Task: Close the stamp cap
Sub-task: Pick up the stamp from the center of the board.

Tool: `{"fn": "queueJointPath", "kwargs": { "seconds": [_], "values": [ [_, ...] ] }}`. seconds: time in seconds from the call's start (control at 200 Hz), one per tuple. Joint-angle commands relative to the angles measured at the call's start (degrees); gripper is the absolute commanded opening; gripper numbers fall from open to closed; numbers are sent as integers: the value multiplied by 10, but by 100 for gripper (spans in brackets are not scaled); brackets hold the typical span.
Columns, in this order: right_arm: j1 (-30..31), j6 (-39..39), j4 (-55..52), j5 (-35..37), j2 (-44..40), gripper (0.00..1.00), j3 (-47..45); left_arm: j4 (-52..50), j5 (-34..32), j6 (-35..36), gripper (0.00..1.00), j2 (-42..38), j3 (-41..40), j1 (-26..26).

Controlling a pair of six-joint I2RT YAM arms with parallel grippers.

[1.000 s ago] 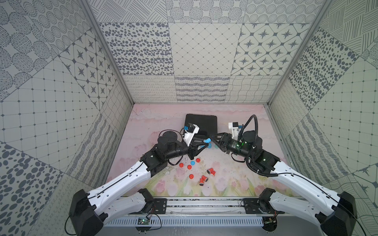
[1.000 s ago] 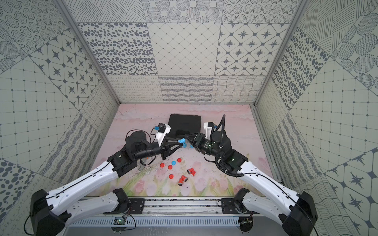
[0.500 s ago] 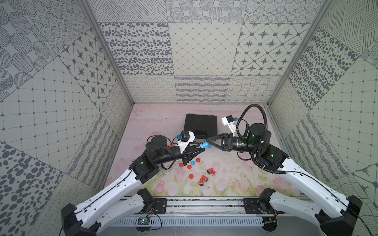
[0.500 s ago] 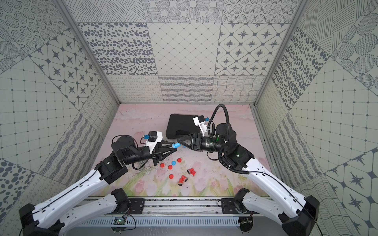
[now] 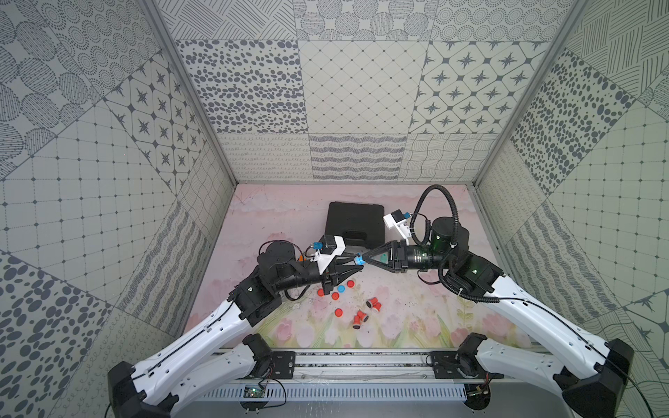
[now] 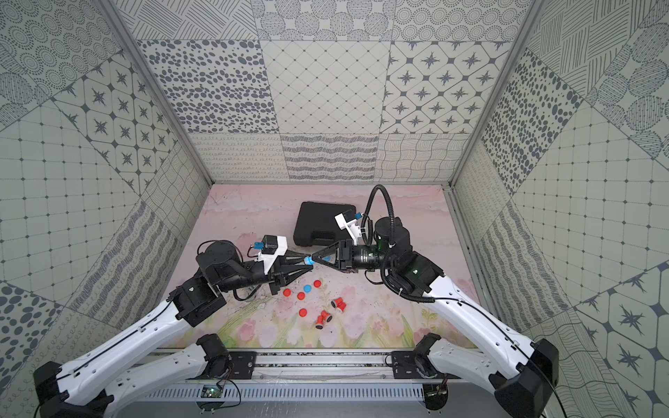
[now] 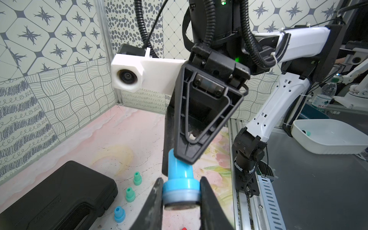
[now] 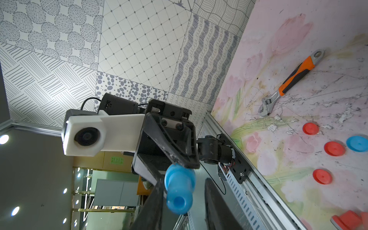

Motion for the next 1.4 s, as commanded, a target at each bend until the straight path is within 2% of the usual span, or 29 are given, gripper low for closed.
{"fn": "queueJointPath", "kwargs": {
  "seconds": [0.0, 0.365, 0.525, 0.735, 0.801, 0.946, 1.051, 1.221, 1.396],
  "values": [
    [2, 3, 32, -15, 5, 32, 15, 33, 26, 15, 3, 4, 1, 1],
    [9, 14, 54, -33, 18, 28, 10, 34, 23, 15, 2, 6, 4, 1],
    [12, 16, 58, -33, 17, 23, 6, 31, 20, 15, 2, 5, 4, 1],
    [14, 18, 63, -28, 15, 11, 6, 27, 12, 14, 3, 4, 5, 1],
    [15, 15, 59, -19, 13, 8, 7, 22, 3, 14, 11, 1, 6, 2],
    [22, -10, 24, 15, 12, 4, 16, -33, -30, 14, 41, -9, 24, 2],
    [28, -33, -11, 49, 17, 3, 25, -79, -51, 17, 52, -24, 32, 1],
    [38, -64, -62, 118, 38, 3, 42, -142, -90, 6, 59, -52, 34, 11],
    [63, -110, -132, 211, 83, 2, 75, -196, -66, -34, 60, -52, 39, 81]
  ]
}}
